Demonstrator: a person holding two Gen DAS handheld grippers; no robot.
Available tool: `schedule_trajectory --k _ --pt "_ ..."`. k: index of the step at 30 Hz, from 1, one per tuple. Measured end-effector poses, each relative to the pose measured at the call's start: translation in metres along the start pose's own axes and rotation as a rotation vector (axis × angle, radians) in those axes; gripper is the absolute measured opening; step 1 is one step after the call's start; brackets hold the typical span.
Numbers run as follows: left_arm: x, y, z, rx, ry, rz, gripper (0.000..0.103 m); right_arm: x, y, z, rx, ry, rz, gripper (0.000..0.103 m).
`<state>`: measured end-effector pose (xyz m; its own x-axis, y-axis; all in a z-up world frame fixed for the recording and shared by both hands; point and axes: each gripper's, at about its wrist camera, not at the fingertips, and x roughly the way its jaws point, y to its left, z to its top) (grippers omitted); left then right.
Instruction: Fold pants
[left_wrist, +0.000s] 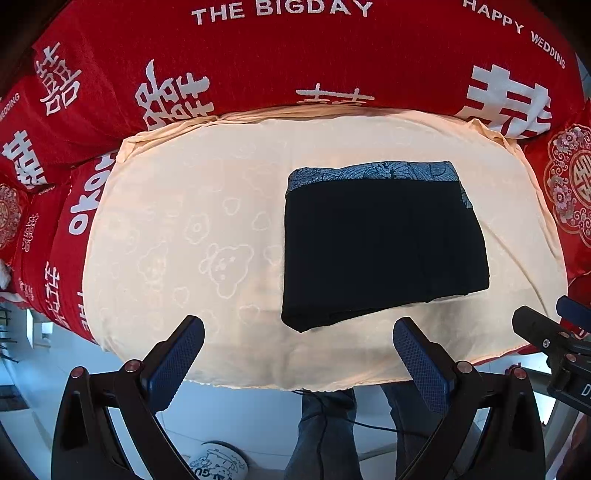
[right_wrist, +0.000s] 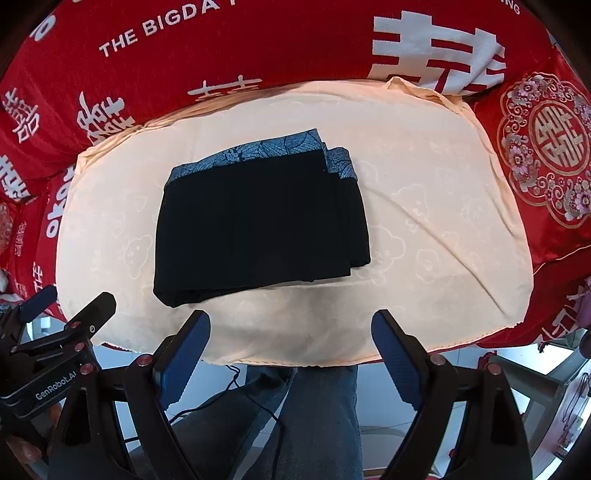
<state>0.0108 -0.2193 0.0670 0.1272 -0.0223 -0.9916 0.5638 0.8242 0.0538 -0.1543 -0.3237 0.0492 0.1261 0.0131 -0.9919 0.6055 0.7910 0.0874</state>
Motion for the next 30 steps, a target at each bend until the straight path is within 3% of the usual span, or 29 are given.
schedule_trajectory --k 30 --pt "-0.014 0.001 0.004 -0.003 -0.024 -0.009 0.103 -0.014 0.016 0.006 -0.052 -0.04 -0.042 0.091"
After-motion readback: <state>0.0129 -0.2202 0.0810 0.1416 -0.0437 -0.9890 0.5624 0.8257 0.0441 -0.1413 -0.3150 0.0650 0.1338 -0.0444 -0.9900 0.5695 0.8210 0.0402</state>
